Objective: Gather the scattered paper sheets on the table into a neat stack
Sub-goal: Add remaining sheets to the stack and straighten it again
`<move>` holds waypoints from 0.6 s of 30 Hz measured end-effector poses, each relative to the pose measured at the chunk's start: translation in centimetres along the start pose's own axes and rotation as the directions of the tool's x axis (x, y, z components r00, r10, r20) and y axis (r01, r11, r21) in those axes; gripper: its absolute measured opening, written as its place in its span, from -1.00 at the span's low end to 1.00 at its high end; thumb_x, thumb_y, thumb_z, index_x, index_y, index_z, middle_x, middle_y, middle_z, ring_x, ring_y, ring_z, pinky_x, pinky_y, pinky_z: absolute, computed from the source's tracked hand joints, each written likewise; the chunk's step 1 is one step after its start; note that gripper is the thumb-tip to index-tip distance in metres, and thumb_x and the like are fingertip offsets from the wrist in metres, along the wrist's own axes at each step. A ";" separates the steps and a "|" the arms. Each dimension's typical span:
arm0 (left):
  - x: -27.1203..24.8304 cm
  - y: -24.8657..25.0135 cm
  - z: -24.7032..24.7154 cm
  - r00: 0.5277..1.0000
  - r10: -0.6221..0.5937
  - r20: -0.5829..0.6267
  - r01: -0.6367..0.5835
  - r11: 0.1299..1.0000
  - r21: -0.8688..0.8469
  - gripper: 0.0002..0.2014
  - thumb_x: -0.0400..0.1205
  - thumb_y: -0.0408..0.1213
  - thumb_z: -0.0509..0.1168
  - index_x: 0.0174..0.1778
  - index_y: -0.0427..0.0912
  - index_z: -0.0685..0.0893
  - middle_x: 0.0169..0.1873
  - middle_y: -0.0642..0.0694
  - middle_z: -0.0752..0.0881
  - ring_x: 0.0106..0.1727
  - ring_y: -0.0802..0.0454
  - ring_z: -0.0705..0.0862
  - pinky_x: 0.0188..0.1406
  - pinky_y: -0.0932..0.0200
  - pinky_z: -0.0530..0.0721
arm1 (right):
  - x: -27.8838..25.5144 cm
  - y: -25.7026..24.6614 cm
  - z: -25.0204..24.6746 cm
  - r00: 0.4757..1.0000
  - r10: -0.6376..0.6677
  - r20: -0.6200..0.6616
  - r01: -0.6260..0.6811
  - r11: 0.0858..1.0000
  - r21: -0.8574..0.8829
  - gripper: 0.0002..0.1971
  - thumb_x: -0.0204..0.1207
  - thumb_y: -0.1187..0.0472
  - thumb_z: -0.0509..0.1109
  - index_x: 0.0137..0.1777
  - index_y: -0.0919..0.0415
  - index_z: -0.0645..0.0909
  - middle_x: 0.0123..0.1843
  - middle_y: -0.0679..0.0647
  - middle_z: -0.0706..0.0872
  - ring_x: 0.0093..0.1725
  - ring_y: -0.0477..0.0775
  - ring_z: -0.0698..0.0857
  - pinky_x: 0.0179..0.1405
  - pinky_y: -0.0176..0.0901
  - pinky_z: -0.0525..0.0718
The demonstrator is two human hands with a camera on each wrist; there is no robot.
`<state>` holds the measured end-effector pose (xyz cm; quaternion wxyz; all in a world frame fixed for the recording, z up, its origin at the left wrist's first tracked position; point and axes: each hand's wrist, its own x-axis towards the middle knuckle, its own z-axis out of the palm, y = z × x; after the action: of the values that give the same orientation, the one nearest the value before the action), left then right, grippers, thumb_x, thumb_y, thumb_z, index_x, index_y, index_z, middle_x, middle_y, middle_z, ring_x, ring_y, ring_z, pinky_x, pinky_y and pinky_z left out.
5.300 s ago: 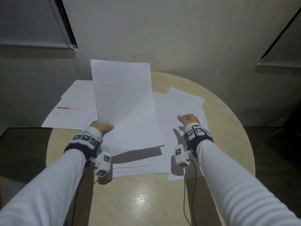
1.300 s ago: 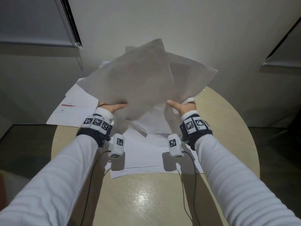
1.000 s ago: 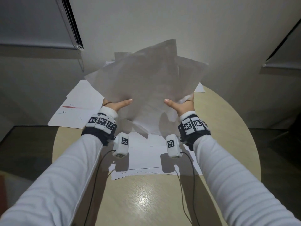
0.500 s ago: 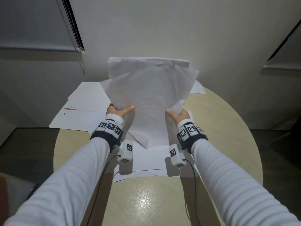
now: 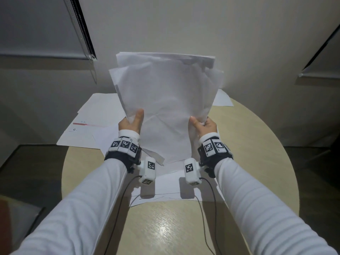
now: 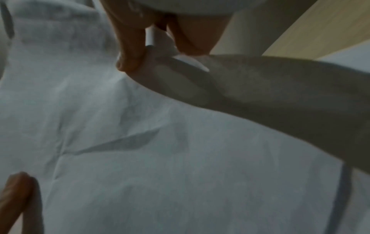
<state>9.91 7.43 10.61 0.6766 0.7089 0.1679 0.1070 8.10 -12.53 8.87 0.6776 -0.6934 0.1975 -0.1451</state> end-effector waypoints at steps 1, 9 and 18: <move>0.1 -0.1 0.0 1.000 -0.024 0.000 0.024 1.000 0.011 -0.52 0.60 -0.07 0.30 0.31 -0.35 0.57 0.05 -0.12 0.64 0.08 0.11 0.53 0.10 0.33 0.43 | 0.1 0.3 -0.1 1.000 -0.008 0.014 0.008 1.000 0.000 -0.75 0.49 0.42 0.41 -0.30 0.08 0.53 -0.66 -0.32 0.63 -0.61 -0.45 0.57 -0.50 -0.65 0.50; -0.1 -2.6 -0.6 0.979 -0.175 0.101 0.161 0.977 0.138 -0.46 0.59 -0.12 0.32 0.39 -0.42 0.48 0.29 -0.23 0.59 0.35 -0.12 0.56 0.13 0.38 0.41 | -1.4 2.9 -0.7 0.984 0.133 0.120 -0.097 0.958 -0.269 -0.63 0.39 0.47 0.49 0.20 0.50 0.58 -0.02 0.15 0.63 0.03 0.09 0.64 -0.25 -0.52 0.48; -1.1 -3.8 -1.3 0.973 -0.097 0.208 0.080 0.993 0.085 -0.68 0.53 -0.58 0.31 0.19 -0.31 0.54 -0.10 -0.12 0.58 -0.07 0.02 0.56 -0.27 0.38 0.54 | -2.0 2.9 0.3 0.989 0.118 0.084 -0.105 0.983 -0.152 -0.88 0.39 0.14 0.53 -0.11 0.08 0.67 -0.09 0.05 0.76 -0.05 0.06 0.72 0.06 -0.13 0.64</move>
<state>8.01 8.31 7.01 0.6671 0.7334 0.1304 -0.0058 6.22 -11.30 6.07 0.6403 -0.7352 0.2146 -0.0596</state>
